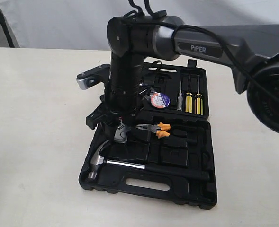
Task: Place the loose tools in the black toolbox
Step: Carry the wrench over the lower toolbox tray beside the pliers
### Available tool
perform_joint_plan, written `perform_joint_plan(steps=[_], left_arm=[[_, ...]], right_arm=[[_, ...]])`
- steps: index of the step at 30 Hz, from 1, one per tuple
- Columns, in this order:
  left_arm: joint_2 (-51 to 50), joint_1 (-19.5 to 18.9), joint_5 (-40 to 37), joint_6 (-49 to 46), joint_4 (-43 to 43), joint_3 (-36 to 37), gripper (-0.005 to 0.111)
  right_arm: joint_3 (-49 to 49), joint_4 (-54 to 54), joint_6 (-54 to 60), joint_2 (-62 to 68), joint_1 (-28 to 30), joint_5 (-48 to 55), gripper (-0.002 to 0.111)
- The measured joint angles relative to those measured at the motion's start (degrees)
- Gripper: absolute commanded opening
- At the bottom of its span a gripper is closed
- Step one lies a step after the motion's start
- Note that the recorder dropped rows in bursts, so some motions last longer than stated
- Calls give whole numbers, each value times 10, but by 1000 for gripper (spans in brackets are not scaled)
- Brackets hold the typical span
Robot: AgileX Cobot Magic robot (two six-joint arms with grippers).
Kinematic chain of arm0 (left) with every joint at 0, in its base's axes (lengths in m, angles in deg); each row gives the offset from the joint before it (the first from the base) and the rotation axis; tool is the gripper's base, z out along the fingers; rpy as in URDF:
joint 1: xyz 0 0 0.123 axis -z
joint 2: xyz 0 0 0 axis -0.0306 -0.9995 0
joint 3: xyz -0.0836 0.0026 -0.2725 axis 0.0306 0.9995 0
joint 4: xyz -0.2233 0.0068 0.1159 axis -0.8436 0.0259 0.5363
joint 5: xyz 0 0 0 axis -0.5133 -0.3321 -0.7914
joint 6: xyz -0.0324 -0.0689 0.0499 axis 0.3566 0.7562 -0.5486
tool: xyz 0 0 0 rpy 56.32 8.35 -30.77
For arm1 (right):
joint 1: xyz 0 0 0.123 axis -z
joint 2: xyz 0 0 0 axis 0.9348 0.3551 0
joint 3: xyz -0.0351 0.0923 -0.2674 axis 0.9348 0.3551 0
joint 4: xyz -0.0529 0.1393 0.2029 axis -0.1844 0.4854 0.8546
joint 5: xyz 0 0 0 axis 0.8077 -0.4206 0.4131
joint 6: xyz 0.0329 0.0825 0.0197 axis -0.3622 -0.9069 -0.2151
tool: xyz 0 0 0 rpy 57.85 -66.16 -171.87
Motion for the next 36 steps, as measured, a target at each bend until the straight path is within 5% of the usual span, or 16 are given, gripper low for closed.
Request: perform_joint_plan(steps=[7,11,19,32,36], left_arm=[[0,0,0,0,0,0,1],[0,0,0,0,0,0,1],[0,0,0,0,0,0,1],[0,0,0,0,0,0,1],[0,0,0,0,0,0,1]], right_arm=[[0,-22,-32,-19,0,-11,55],[0,-23,-47,8,0,-7,80],[-24,-28,-91,5,0,-16,80],[-33,-63,-150,46,5,-64,46],[-33,-64,-150,52,5,-62,13]])
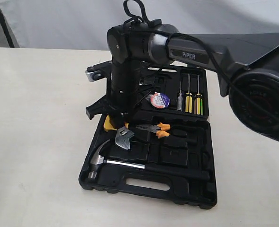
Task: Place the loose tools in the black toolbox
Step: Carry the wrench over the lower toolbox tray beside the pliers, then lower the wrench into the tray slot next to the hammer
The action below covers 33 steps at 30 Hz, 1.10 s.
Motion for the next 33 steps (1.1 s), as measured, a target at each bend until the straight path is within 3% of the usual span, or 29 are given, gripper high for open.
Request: perform_joint_plan(steps=[1,2,10,19,26,31,32,33], left_arm=[[0,0,0,0,0,0,1],[0,0,0,0,0,0,1],[0,0,0,0,0,0,1],[0,0,0,0,0,0,1],[0,0,0,0,0,0,1],[0,0,0,0,0,0,1],[0,0,0,0,0,0,1],[0,0,0,0,0,0,1]], right_arm=[[-1,0,-5,-1,0,3,2],[-1,2,-6,-1,0,3,0],[0,-16,-30,-20,3,10,0],[9,-15,-90,-87,50,59,0],[129,-4,-92,-177,48,58,0],[225,0,-235,-185,48,-37,0],[253,12,-307,-183,48,-80,1],[262,18,-336,-183,48,-94,6]])
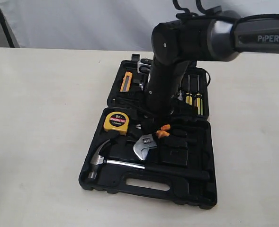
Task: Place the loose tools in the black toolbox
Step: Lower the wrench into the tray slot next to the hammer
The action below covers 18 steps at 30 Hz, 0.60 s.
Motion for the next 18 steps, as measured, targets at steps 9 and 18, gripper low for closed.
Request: perform_joint_plan(steps=[9,18], left_arm=[[0,0,0,0,0,0,1],[0,0,0,0,0,0,1]], right_arm=[[18,31,-235,0,-25,-59,44],[-3,50,-108,-4,-25,-75,41]])
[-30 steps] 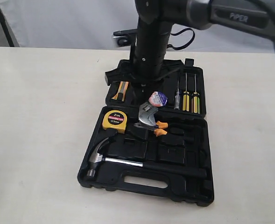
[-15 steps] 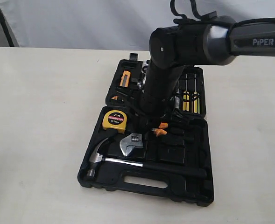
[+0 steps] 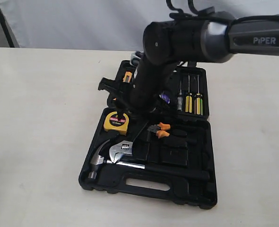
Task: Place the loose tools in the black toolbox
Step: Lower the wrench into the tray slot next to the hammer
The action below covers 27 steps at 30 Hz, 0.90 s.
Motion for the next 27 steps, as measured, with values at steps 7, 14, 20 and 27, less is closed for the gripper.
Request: perform_joint_plan(steps=[7,14,20,27], left_arm=[[0,0,0,0,0,0,1],[0,0,0,0,0,0,1],[0,0,0,0,0,0,1],[0,0,0,0,0,0,1]], right_arm=[[-72,13,601,-38,0,96,41],[-72,17,777,-37,0,113,41],[-72,9,1157,-11,0,144,41],[-72,-46,1312,45,0,148,41]])
